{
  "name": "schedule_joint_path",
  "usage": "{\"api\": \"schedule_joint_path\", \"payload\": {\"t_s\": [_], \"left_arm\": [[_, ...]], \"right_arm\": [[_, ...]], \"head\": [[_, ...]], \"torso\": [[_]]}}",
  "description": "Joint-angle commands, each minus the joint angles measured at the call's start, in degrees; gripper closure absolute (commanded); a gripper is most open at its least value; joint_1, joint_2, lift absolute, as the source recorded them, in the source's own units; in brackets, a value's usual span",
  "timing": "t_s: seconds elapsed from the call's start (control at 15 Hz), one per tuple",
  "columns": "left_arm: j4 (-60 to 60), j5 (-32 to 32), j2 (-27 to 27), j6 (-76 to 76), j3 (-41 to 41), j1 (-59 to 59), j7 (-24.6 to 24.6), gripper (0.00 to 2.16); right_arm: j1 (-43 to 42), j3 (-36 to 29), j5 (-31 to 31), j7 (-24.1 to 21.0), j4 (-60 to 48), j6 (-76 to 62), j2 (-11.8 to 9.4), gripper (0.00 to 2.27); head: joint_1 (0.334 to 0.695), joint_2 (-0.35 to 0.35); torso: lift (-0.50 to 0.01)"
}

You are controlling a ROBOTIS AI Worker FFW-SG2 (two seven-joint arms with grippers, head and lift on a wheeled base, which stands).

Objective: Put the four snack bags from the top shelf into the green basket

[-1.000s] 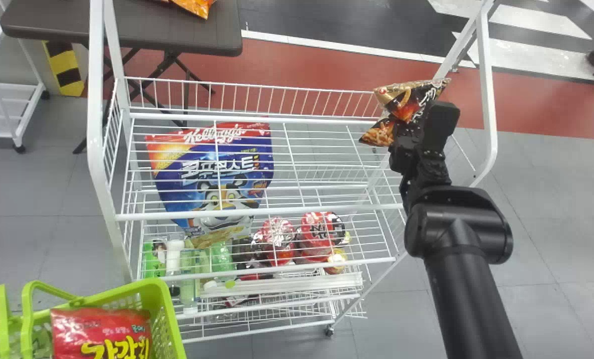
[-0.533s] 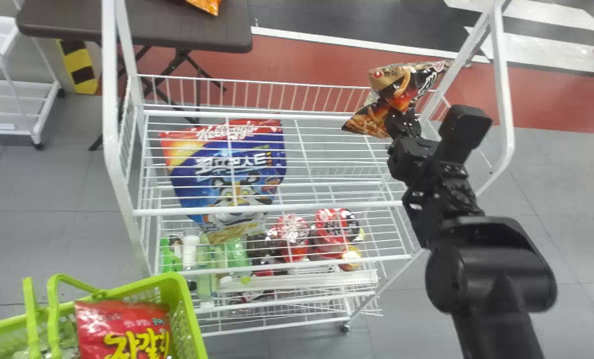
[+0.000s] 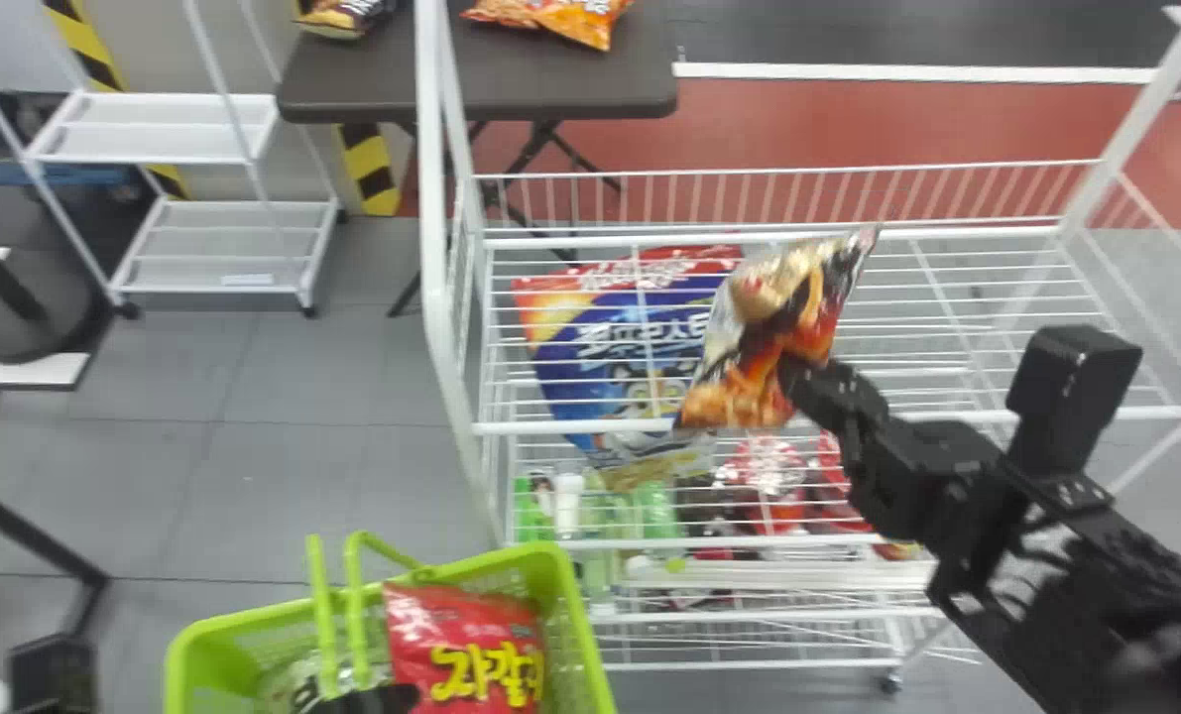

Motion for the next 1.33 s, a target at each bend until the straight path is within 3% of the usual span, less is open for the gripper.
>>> {"api": "schedule_joint_path", "payload": {"t_s": [0.0, 0.07, 0.4, 0.73, 1.07, 1.27], "left_arm": [[0.06, 0.00, -0.24, 0.00, -0.10, -0.10, -0.66, 1.89], [0.15, 0.00, -0.24, 0.00, -0.10, -0.10, -0.66, 1.89], [0.41, 0.00, -0.24, -0.35, -0.10, -0.10, -0.66, 1.89], [-0.03, 0.26, -0.24, -0.17, -0.28, 0.07, -0.66, 1.89], [-0.47, 0.70, -0.24, 0.00, -1.16, 0.43, -0.66, 1.89], [-0.64, 0.70, -0.24, 0.18, -1.86, 0.51, -0.66, 1.89]], "right_arm": [[1.65, 0.06, -6.04, 3.23, -2.74, 12.60, -0.81, 2.25], [1.91, -1.09, -10.08, 5.52, -3.71, 19.45, -0.90, 2.25], [2.61, -3.99, -21.86, 11.58, -7.49, 41.95, -0.81, 2.25], [1.29, -1.26, -23.09, 12.20, -4.59, 48.45, -0.37, 2.25], [-5.83, 9.81, -20.19, 13.60, 10.27, 36.50, -0.20, 2.25], [-10.13, 15.35, -18.78, 13.60, 18.44, 33.34, 1.83, 2.25]], "head": [[0.695, 0.102], [0.695, 0.174], [0.695, 0.350], [0.695, 0.350], [0.695, 0.350], [0.695, 0.350]], "torso": [[0.000], [0.000], [0.000], [0.000], [0.000], [0.000]]}}
